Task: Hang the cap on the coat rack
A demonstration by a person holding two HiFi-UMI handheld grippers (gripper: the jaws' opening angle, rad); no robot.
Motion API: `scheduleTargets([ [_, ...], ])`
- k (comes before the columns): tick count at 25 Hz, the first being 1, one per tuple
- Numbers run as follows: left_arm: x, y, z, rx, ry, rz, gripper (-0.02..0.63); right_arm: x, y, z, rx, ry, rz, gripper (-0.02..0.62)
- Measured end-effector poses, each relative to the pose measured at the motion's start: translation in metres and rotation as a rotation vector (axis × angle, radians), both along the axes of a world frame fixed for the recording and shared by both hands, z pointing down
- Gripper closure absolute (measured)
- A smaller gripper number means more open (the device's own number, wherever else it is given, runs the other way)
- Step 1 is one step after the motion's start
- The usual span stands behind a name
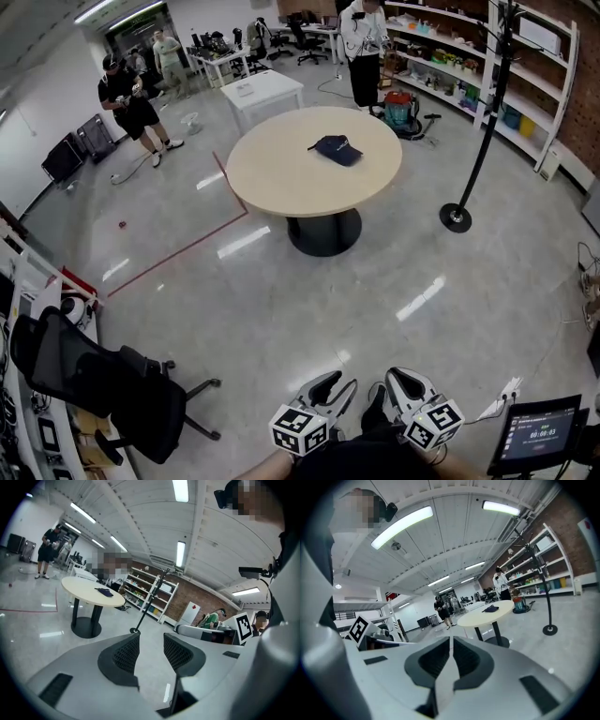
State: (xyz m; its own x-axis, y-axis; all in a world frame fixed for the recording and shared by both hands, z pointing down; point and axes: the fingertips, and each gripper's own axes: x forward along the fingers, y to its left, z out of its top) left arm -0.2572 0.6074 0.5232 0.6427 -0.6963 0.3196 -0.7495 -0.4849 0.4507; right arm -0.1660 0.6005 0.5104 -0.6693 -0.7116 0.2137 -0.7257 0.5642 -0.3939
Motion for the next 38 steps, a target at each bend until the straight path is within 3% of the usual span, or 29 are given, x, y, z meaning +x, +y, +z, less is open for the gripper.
scheduleTargets([
  [5, 0.021, -0.053, -0.006, 0.016, -0.022, -0.041, 0.436, 0.021, -0.059, -0.005, 0.022, -0.013, -0.042, 0.591],
  [12, 0.028, -0.082, -0.011, 0.03, -0.027, -0.074, 0.436, 0.028, -0.089, -0.008, 0.03, -0.029, -0.077, 0.591],
  [17, 0.071, -0.141, -0.012, 0.042, -0.035, -0.081, 0.436, 0.069, -0.152, -0.009, 0.04, -0.042, -0.087, 0.591],
  [22, 0.079, -0.168, -0.018, 0.055, -0.052, -0.091, 0.436, 0.082, -0.177, -0.011, 0.046, -0.052, -0.081, 0.591],
  [29, 0.079, -0.202, -0.003, 0.031, -0.045, -0.07, 0.436, 0.082, -0.207, 0.001, 0.035, -0.046, -0.069, 0.591],
  [38, 0.074, -0.276, -0.004, 0.044, -0.017, 0.019, 0.436, 0.074, -0.27, 0.002, 0.03, -0.018, 0.004, 0.591],
])
